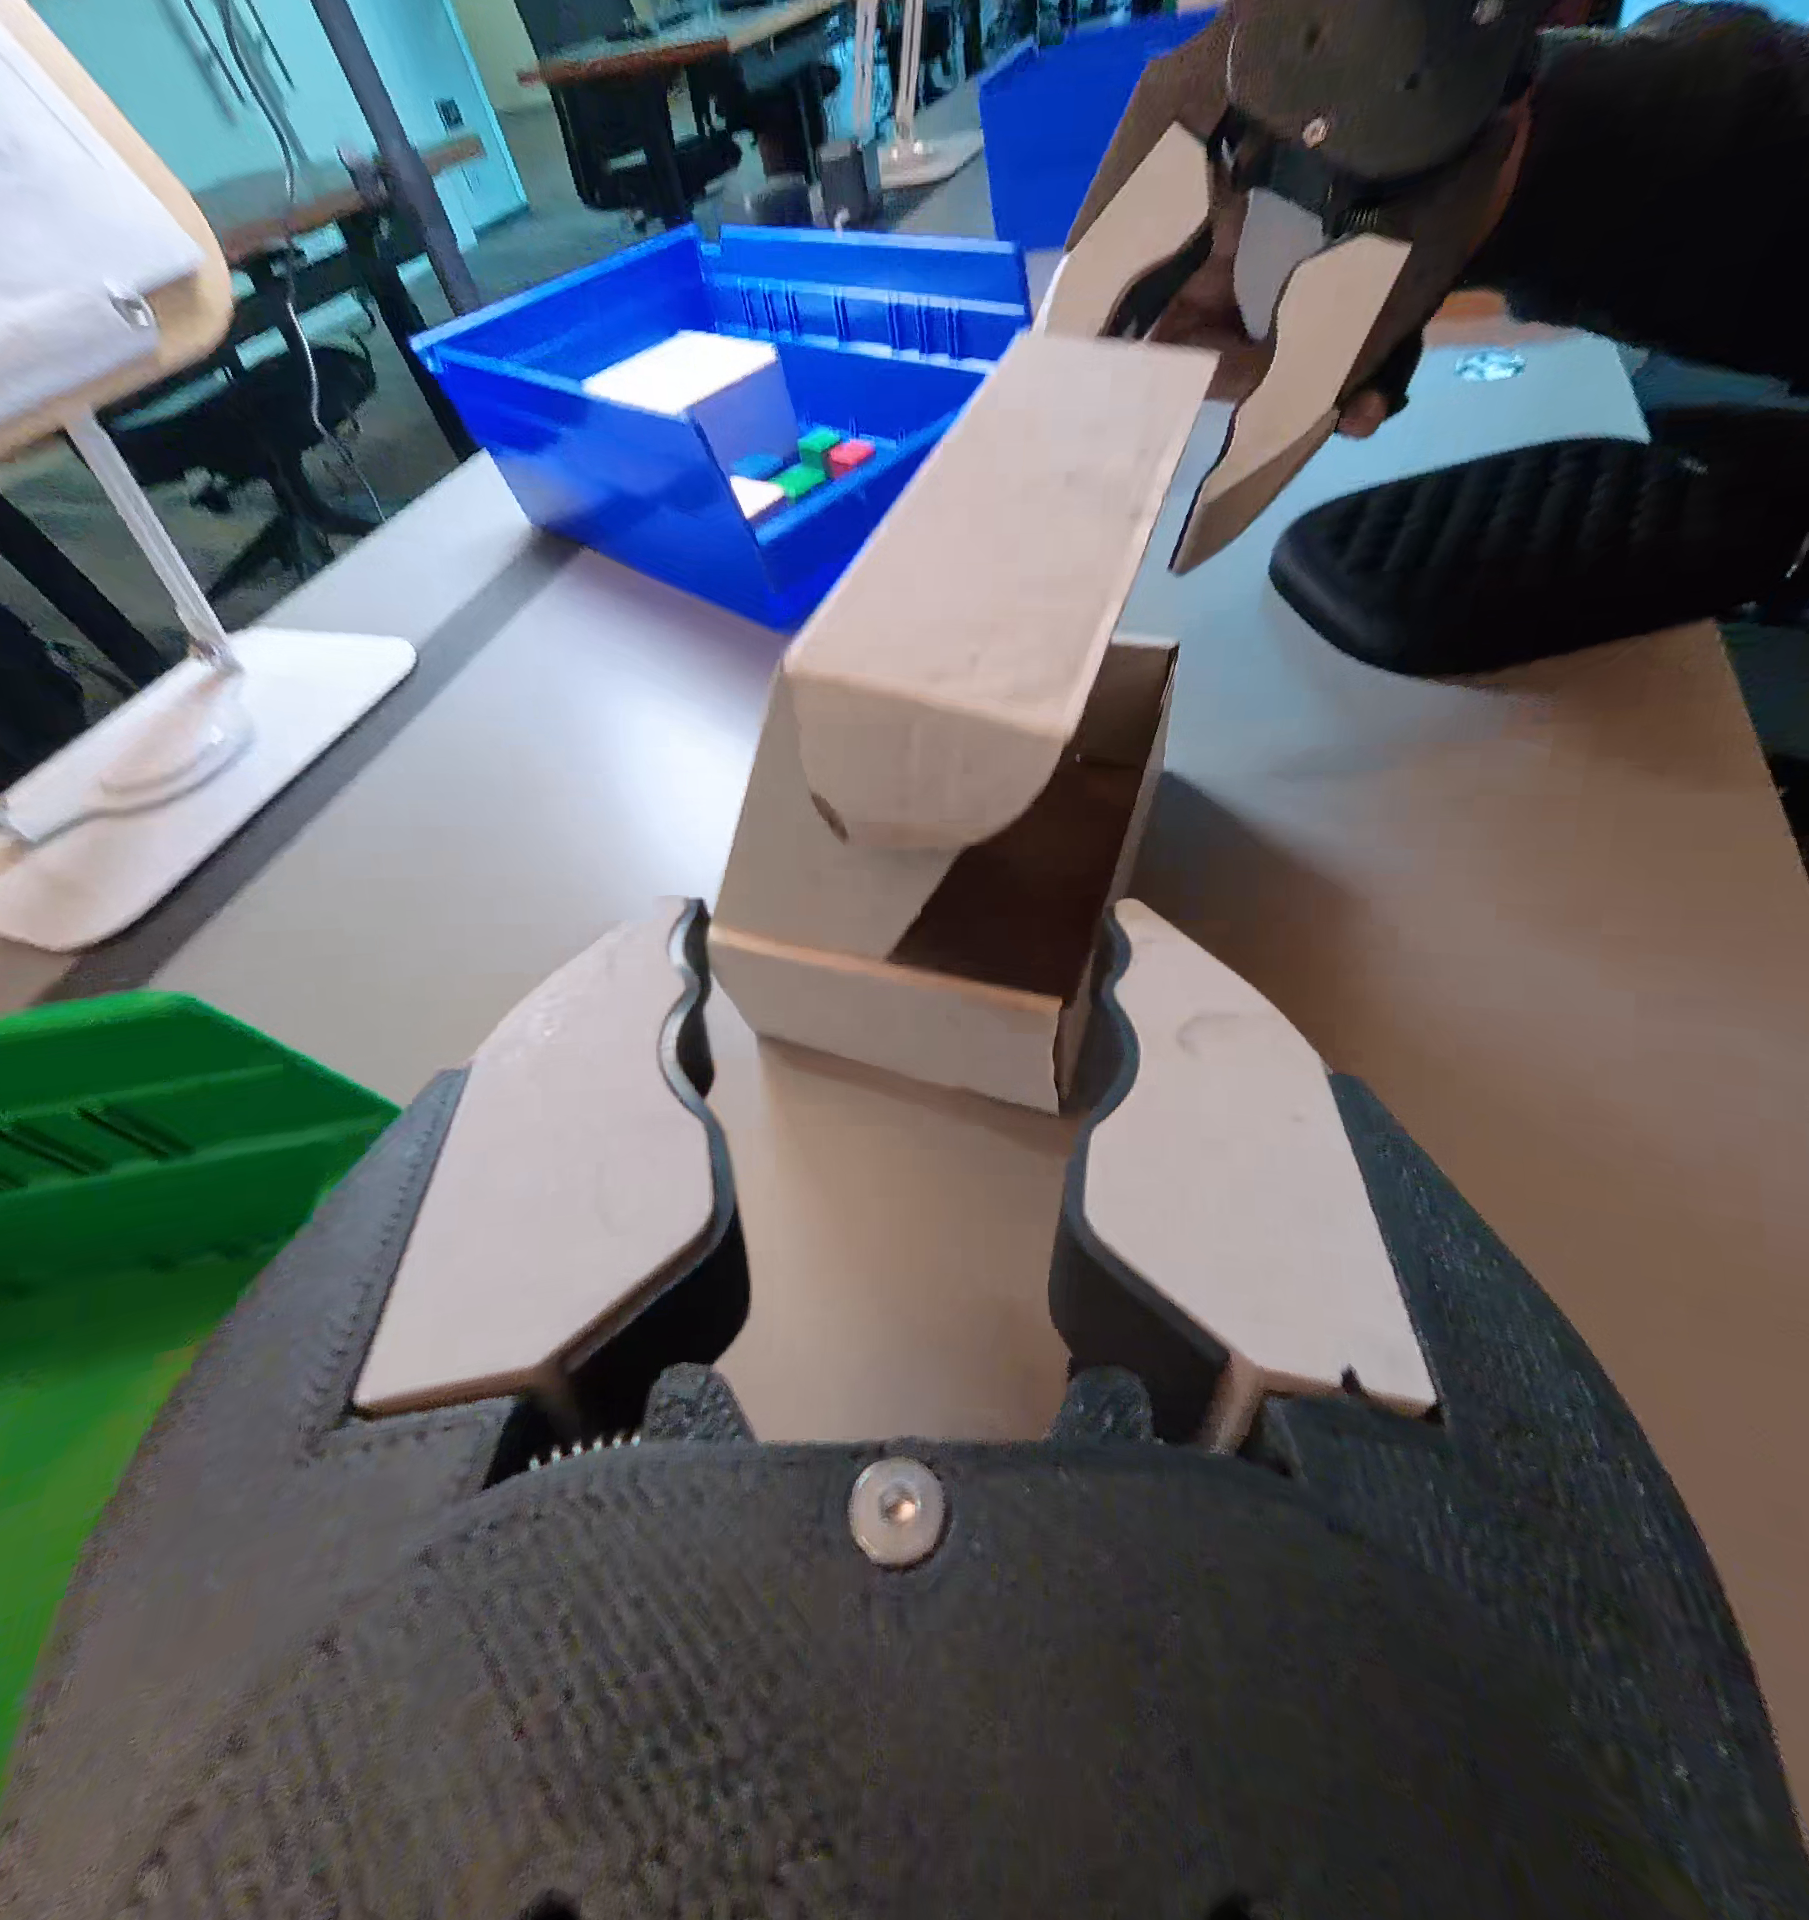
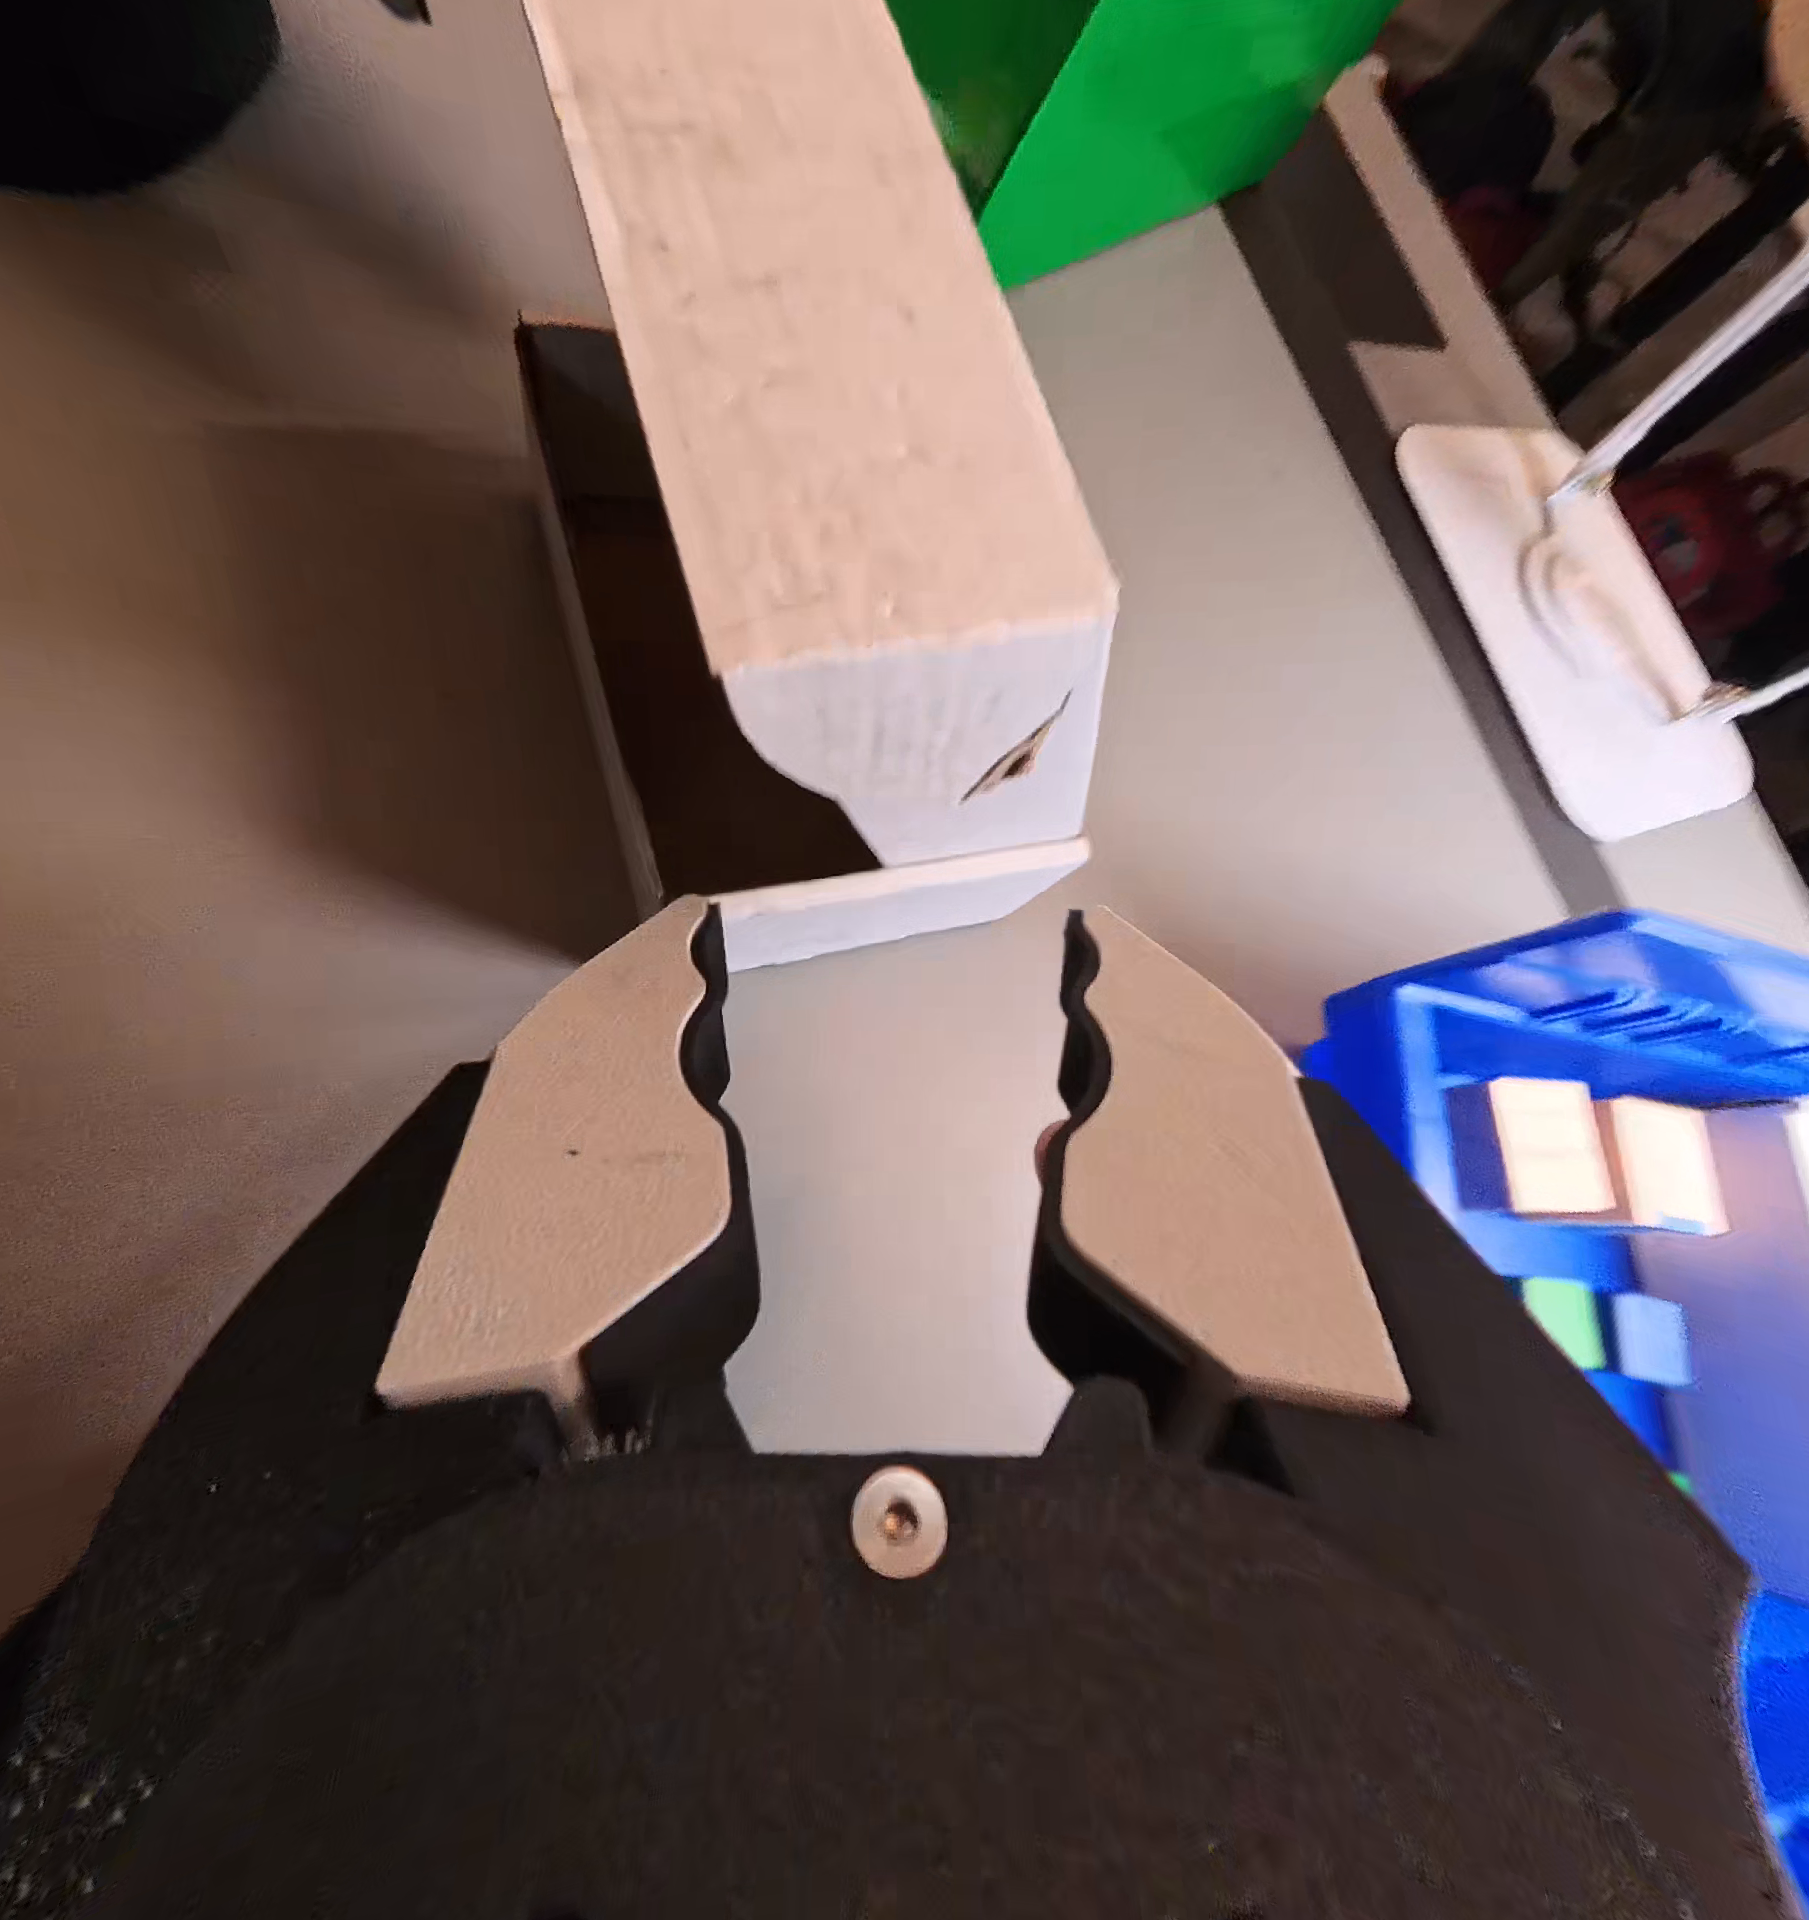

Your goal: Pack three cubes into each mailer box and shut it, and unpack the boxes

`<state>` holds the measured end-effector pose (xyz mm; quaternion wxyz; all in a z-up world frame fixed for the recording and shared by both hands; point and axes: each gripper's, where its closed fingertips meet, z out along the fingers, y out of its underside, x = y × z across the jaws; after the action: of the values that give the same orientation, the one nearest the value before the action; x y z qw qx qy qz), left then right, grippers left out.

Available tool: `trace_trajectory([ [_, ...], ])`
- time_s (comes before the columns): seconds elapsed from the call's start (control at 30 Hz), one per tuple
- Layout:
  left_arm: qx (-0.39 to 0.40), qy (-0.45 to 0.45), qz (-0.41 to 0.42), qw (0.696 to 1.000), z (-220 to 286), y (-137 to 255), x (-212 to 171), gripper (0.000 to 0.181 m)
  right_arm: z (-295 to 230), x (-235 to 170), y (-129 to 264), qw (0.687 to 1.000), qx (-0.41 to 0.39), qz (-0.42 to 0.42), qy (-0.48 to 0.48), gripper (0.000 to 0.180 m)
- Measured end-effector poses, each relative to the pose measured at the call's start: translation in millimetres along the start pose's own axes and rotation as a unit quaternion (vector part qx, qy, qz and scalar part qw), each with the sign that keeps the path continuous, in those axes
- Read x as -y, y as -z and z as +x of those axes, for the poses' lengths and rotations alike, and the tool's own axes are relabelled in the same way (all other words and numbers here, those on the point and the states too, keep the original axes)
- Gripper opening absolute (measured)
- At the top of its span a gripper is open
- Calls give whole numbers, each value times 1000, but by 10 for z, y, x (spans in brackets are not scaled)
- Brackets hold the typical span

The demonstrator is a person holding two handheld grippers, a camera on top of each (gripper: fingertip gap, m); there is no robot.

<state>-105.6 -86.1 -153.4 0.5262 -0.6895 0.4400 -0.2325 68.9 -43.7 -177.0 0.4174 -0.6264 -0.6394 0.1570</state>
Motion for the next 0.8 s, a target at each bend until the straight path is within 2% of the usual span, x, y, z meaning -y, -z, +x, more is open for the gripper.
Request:
trace_trajectory([
  [0.07, -9, -17, 3, 1000, 20, -32, 121, 76, 46, 112, 2, 999, -9, -4, 35, 68],
  [0.17, -23, -56, -36, 998, 68, -150, 145, 84, 67, 257, -41, 997, -13, -14, 81, 75],
  [0.3, -54, -89, -95, 990, 225, -285, -29, 74, -86, 217, -152, 993, 15, -42, 112, 68],
  [0.4, -86, -108, -141, 980, 390, -277, -285, 66, -252, 102, -203, 992, 31, -50, 115, 79],
  [0.5, -102, -107, -168, 975, 499, -291, -484, 65, -398, 16, -245, 991, 41, -57, 111, 86],
  [0.6, -89, -101, -168, 977, 494, -291, -471, 59, -415, -65, -296, 985, 0, -74, 155, 86],
  [0.8, -27, -127, -168, 977, 434, -230, -461, 59, -415, -150, -349, 970, -95, -74, 213, 81],
])
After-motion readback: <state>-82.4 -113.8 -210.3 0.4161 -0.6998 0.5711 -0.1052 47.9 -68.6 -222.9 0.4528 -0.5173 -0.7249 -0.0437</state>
